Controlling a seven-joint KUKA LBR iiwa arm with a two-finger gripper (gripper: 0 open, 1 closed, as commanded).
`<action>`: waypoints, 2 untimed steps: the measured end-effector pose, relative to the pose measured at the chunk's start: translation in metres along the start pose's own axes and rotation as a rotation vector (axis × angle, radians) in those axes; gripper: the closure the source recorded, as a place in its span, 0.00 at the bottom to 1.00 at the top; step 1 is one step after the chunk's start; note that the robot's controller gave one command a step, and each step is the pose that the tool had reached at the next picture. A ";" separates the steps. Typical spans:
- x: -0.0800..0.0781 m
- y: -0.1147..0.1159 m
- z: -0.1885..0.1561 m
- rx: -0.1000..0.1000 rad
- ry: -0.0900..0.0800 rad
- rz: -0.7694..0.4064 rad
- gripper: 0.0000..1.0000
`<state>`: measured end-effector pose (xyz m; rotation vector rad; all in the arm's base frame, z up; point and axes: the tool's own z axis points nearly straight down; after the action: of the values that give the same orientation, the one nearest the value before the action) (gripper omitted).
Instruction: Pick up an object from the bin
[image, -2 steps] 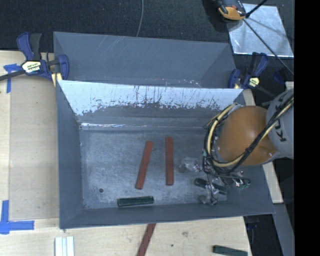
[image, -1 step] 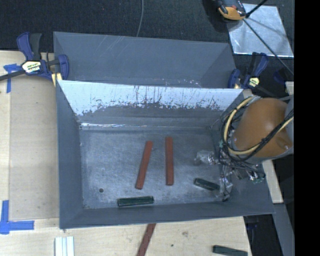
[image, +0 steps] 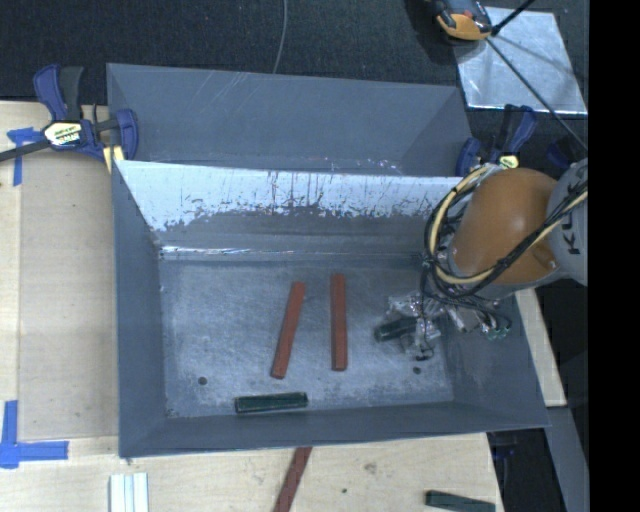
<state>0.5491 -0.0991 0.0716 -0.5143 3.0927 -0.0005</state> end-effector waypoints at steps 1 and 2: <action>0.000 0.000 0.000 0.000 0.000 0.000 1.00; -0.014 0.015 -0.117 0.000 0.003 0.008 1.00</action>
Offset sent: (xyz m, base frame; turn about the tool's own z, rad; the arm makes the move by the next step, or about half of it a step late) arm 0.0071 0.0195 0.1168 0.0069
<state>0.5570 -0.0800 0.1889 -0.5027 3.0975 -0.0007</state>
